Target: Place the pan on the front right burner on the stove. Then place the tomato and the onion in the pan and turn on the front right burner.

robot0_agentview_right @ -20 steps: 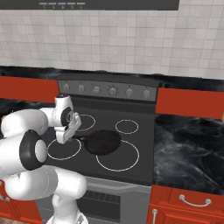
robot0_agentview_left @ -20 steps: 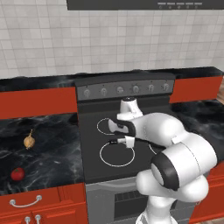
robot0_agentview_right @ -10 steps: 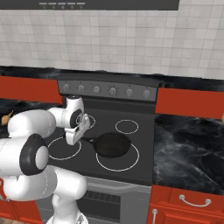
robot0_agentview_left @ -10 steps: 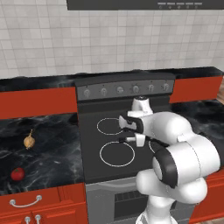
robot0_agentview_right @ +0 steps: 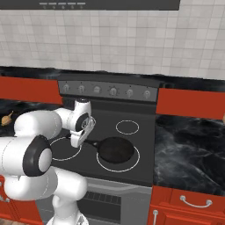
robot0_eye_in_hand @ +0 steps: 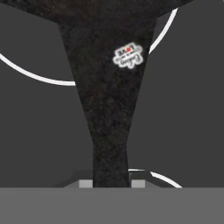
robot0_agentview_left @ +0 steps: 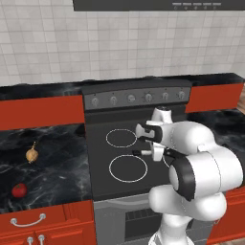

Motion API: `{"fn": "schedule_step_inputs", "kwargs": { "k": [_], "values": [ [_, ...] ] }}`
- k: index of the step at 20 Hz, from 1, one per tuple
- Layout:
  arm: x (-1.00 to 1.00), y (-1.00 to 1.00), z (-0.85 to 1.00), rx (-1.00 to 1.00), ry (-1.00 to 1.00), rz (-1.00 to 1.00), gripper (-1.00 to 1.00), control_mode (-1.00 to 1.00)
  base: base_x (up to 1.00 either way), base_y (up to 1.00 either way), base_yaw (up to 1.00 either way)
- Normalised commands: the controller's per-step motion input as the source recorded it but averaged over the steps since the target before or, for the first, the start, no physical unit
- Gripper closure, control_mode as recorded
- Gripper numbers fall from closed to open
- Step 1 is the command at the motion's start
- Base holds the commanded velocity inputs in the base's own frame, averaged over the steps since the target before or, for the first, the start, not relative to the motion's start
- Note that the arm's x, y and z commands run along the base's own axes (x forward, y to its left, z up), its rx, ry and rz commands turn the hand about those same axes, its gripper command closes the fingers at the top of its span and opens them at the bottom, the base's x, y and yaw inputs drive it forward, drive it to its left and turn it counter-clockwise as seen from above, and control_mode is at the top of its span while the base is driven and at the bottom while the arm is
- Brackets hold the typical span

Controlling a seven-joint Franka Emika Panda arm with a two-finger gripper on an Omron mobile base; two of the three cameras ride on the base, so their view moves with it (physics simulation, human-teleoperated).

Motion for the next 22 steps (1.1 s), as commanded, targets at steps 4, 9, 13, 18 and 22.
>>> {"fn": "schedule_step_inputs", "kwargs": {
  "k": [4,9,13,18,22],
  "values": [
    [0.00,0.00,-0.11,0.01,-0.04,0.00,1.00,-1.00,0.00,0.00,0.00],
    [0.00,0.00,-0.10,0.00,-0.03,0.00,1.00,-1.00,0.00,0.00,0.00],
    [0.00,0.00,-0.13,0.00,-0.04,0.00,1.00,-1.00,0.00,0.00,0.00],
    [0.02,0.00,-0.13,0.00,-0.03,0.00,1.00,-1.00,0.00,0.00,0.00],
    [0.07,0.00,-0.09,0.00,-0.03,0.00,1.00,-1.00,0.00,0.00,0.00]
  ]
}}
